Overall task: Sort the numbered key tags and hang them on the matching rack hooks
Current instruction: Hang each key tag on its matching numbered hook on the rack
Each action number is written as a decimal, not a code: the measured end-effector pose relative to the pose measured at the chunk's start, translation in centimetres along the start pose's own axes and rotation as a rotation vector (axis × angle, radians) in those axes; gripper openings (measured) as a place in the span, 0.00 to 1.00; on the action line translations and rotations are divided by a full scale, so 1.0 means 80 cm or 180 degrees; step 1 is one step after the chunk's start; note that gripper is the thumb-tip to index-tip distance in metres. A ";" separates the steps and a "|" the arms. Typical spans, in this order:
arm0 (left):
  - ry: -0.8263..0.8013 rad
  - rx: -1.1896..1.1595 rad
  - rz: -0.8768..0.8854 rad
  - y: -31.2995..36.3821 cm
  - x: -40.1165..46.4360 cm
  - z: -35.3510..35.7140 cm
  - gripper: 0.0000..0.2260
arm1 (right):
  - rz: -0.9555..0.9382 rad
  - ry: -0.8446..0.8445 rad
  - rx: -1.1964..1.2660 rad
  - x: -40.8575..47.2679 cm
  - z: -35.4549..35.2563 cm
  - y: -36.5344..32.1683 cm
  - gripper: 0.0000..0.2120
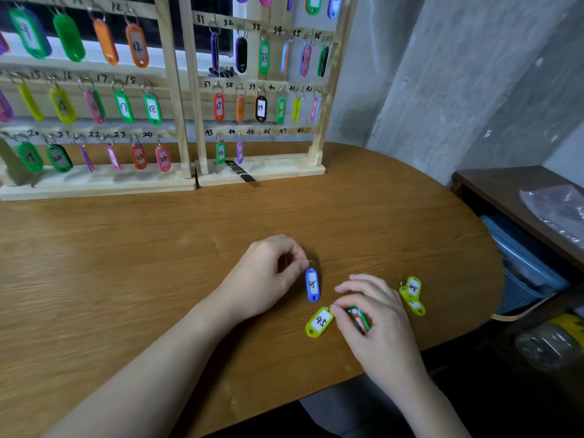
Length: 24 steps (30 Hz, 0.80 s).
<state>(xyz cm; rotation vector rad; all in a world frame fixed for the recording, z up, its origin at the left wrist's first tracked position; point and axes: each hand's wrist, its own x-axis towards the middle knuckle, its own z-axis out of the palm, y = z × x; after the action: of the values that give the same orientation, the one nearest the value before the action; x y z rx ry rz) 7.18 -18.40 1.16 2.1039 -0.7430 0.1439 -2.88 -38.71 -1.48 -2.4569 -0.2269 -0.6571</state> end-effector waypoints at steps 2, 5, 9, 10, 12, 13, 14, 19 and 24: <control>0.0184 -0.0046 -0.0030 0.001 0.001 -0.004 0.04 | 0.0023 0.0065 0.0037 0.002 0.000 -0.001 0.07; 0.0387 -0.0154 -0.0141 0.000 0.002 -0.009 0.04 | 0.0023 0.0076 0.0087 0.008 -0.003 -0.009 0.08; 0.0576 -0.0194 -0.0318 -0.020 0.011 -0.030 0.05 | 0.0251 0.0111 0.0535 0.036 -0.017 -0.021 0.05; 0.0681 -0.0208 -0.0393 -0.027 0.013 -0.036 0.04 | 0.0383 0.0079 0.0739 0.048 -0.020 -0.023 0.04; 0.0922 -0.0218 -0.0554 -0.045 0.020 -0.050 0.04 | 0.0526 0.0012 0.1047 0.076 -0.021 -0.025 0.05; 0.1029 -0.0236 -0.0634 -0.053 0.026 -0.057 0.04 | 0.0581 -0.0026 0.1159 0.091 -0.018 -0.024 0.05; 0.1145 -0.0262 -0.0702 -0.061 0.033 -0.062 0.05 | 0.0635 -0.0084 0.1249 0.107 -0.014 -0.024 0.06; 0.1537 -0.0418 -0.0816 -0.071 0.075 -0.085 0.06 | 0.0774 -0.0467 0.1606 0.180 0.000 -0.019 0.07; 0.1653 -0.0282 -0.0826 -0.074 0.141 -0.105 0.08 | 0.1211 -0.0680 0.2163 0.254 0.024 -0.016 0.06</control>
<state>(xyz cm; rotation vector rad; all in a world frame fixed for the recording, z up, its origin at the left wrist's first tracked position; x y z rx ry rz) 21.07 -14.42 6.16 1.9357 -0.1624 0.4825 15.06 -36.27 8.03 -1.8311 -0.0445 -0.1132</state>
